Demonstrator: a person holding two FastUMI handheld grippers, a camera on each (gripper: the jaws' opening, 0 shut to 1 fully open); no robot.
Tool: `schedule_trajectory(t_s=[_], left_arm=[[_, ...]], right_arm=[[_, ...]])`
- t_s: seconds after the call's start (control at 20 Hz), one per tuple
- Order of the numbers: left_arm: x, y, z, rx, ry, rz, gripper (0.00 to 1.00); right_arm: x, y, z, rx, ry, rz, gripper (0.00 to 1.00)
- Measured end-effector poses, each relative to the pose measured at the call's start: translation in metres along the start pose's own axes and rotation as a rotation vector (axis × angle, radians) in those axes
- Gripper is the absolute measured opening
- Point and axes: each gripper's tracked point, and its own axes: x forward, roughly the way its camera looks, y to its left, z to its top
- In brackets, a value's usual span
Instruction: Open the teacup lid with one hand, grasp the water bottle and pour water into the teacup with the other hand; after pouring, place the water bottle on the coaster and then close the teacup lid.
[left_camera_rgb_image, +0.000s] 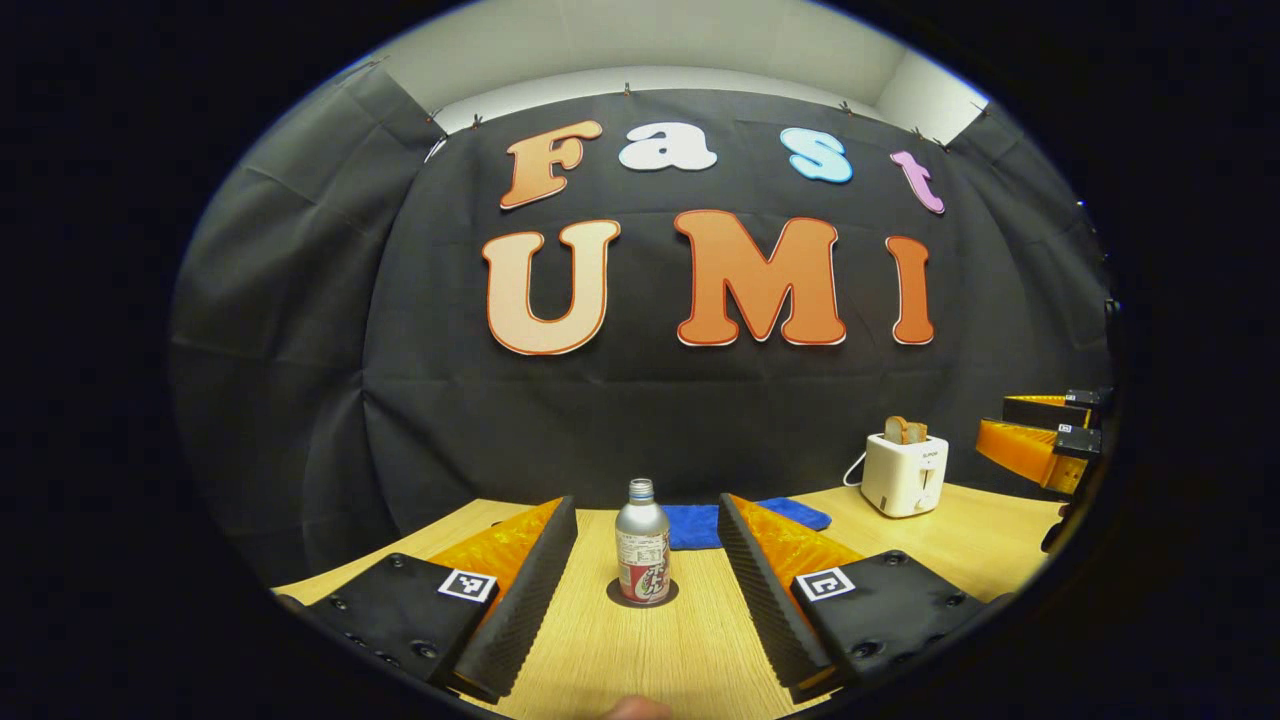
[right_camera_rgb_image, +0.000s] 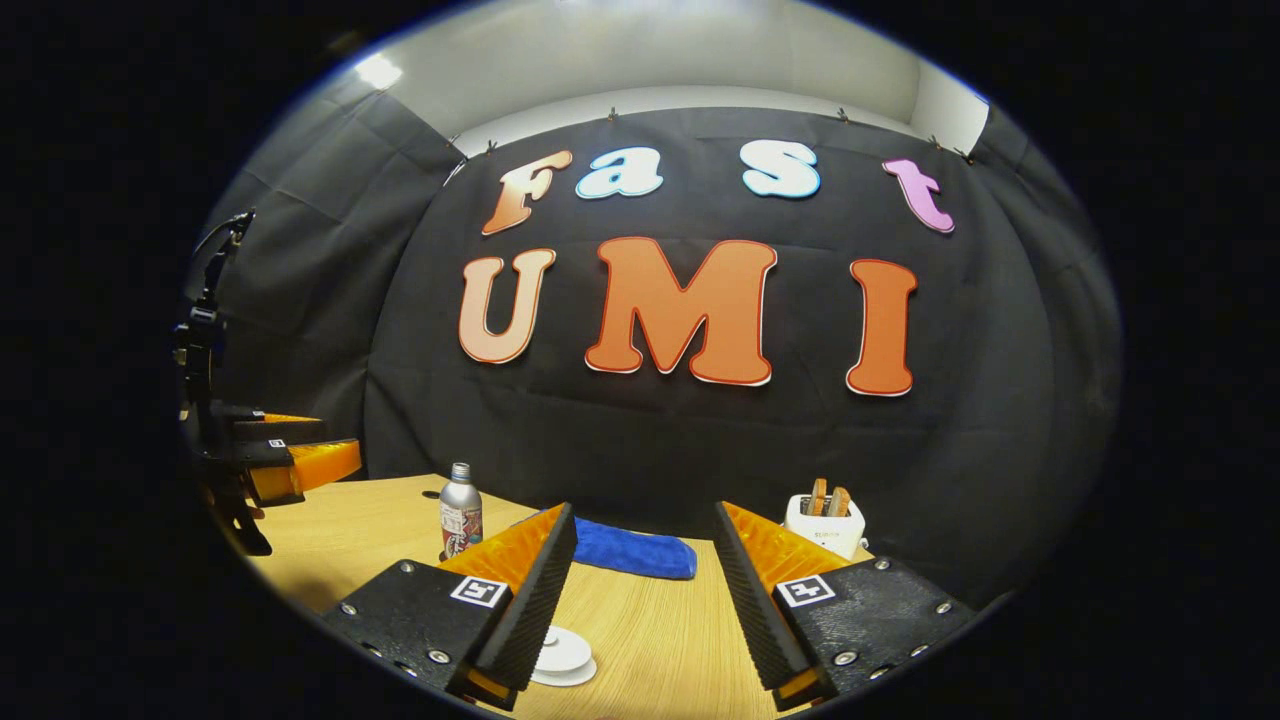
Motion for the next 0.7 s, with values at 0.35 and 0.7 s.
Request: schedule_trajectory(t_s=[0.35, 0.7], left_arm=[[-0.005, 0.004, -0.001, 0.007, 0.001, 0.011, 0.93], [-0.003, 0.004, -0.009, 0.003, 0.009, 0.011, 0.93]], right_arm=[[-0.001, 0.005, -0.004, 0.002, 0.014, 0.007, 0.83], [0.002, 0.008, -0.011, -0.001, 0.027, 0.009, 0.83]])
